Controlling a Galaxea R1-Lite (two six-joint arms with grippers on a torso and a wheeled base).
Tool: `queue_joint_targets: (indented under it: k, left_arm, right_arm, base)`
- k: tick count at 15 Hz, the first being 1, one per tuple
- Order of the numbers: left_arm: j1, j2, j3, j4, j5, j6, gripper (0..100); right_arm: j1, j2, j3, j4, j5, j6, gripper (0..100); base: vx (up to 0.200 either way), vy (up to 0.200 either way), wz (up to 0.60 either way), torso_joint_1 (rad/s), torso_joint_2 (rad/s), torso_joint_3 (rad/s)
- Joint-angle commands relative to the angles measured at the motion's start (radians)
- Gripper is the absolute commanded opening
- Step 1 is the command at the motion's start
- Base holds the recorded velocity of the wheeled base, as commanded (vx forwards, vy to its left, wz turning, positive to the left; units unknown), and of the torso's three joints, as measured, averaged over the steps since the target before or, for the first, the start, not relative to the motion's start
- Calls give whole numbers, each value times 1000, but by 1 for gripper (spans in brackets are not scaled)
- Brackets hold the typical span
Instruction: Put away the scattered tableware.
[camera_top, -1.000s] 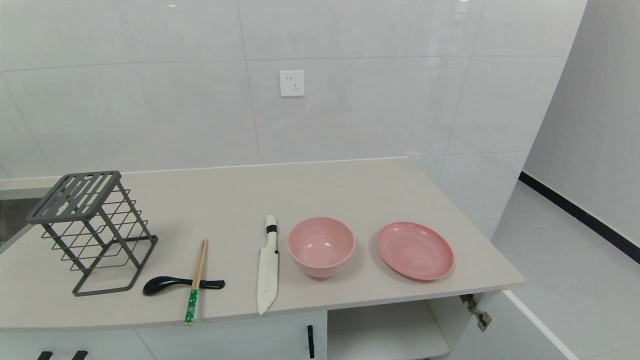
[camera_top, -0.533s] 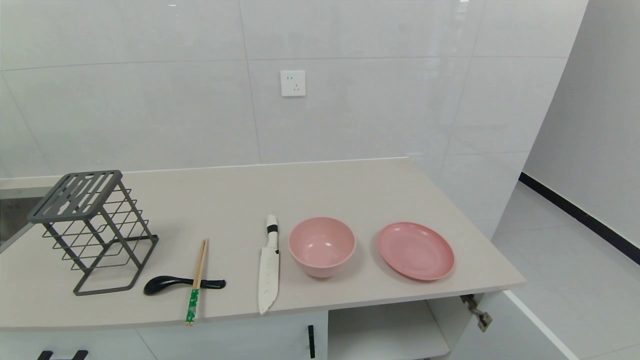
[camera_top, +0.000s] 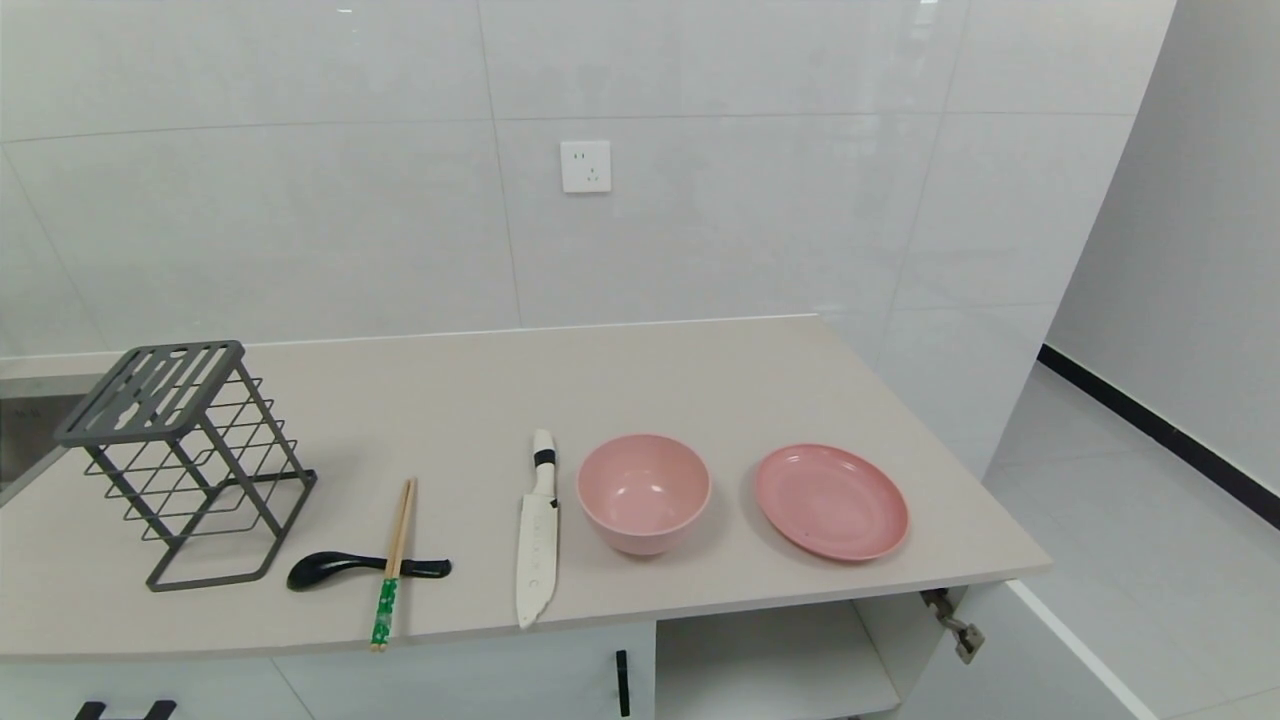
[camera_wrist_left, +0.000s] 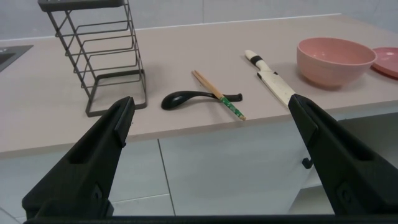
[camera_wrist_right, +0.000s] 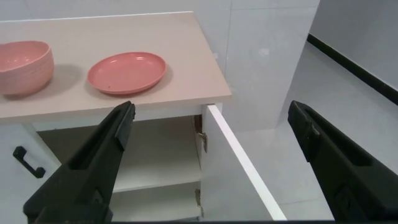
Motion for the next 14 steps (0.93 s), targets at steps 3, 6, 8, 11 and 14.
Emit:
queue_joint_targets:
  k: [3, 6, 8, 11, 14]
  left_arm:
    - [0, 2, 0, 0, -1, 2, 100]
    - [0, 2, 0, 0, -1, -1, 100]
    - [0, 2, 0, 0, -6, 0, 100]
    - [0, 2, 0, 0, -6, -1, 100]
    - [0, 0, 0, 0, -4, -4, 100]
  right_arm:
    - [-84, 119, -230, -299, 102, 38, 100]
    - [-86, 268, -316, -110, 358, -2, 100]
    - [-74, 498, -399, -112, 409, -16, 100]
    - [40, 972, -565, -115, 365, -143, 100]
    - [84, 1242, -641, -204, 332, -168, 100]
  base:
    - [0, 0, 0, 0, 0, 0]
    - [0, 0, 0, 0, 0, 0]
    - [0, 0, 0, 0, 0, 0]
    - [0, 0, 0, 0, 0, 0]
    - [0, 0, 0, 0, 0, 0]
